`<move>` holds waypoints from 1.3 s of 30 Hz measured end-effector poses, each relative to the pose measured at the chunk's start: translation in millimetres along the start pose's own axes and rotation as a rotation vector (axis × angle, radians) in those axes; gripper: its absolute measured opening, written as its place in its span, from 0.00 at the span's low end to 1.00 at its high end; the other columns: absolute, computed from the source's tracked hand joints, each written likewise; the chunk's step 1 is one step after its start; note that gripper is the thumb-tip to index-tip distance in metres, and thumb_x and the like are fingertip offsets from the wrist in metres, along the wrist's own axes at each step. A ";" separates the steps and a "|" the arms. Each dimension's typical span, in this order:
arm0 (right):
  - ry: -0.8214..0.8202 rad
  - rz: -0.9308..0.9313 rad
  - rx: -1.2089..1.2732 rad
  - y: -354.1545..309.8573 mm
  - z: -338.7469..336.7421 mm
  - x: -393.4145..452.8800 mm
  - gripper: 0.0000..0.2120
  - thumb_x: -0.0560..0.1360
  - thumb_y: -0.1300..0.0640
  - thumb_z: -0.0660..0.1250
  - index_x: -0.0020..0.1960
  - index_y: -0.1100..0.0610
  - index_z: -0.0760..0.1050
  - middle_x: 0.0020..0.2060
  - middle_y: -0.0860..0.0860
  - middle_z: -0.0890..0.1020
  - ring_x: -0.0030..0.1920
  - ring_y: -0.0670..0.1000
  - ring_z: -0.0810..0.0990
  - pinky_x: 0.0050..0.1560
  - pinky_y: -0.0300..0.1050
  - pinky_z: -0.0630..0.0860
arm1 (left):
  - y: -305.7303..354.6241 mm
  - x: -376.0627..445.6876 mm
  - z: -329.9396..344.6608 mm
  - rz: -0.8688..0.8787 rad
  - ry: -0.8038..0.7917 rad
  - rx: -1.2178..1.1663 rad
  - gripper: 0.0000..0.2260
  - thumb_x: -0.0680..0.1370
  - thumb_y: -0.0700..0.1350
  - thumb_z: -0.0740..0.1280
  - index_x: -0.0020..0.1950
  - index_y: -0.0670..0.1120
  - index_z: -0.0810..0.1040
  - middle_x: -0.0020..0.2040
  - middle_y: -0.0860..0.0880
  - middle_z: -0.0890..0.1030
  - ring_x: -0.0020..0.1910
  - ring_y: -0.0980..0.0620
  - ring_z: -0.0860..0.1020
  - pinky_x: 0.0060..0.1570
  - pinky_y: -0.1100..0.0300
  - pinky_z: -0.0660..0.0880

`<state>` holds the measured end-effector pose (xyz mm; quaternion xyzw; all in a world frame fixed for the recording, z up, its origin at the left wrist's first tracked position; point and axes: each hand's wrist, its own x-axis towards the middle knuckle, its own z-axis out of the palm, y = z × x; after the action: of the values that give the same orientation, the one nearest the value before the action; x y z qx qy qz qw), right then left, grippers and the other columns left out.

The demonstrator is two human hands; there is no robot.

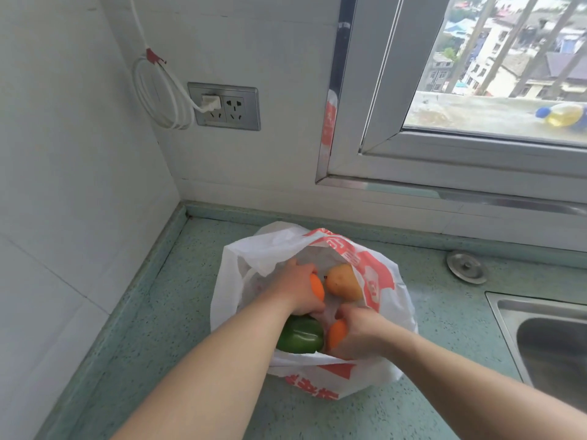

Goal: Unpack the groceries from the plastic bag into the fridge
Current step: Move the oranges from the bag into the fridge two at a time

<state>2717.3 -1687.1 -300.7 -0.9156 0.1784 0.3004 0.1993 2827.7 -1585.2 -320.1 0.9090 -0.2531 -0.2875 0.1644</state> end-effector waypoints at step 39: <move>0.931 -0.004 0.392 150.2 -25.5 -340.0 0.30 0.60 0.48 0.77 0.60 0.44 0.70 0.52 0.48 0.72 0.49 0.49 0.75 0.47 0.40 0.76 | 229.7 -237.6 -19.2 0.588 0.307 -0.144 0.27 0.62 0.62 0.77 0.58 0.62 0.73 0.56 0.50 0.77 0.52 0.50 0.77 0.53 0.53 0.78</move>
<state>2405.5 -1757.5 -109.4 -0.8981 0.2997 -0.1793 0.2674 2587.4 -1638.3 -98.6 0.8158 -0.4557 -0.1045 0.3403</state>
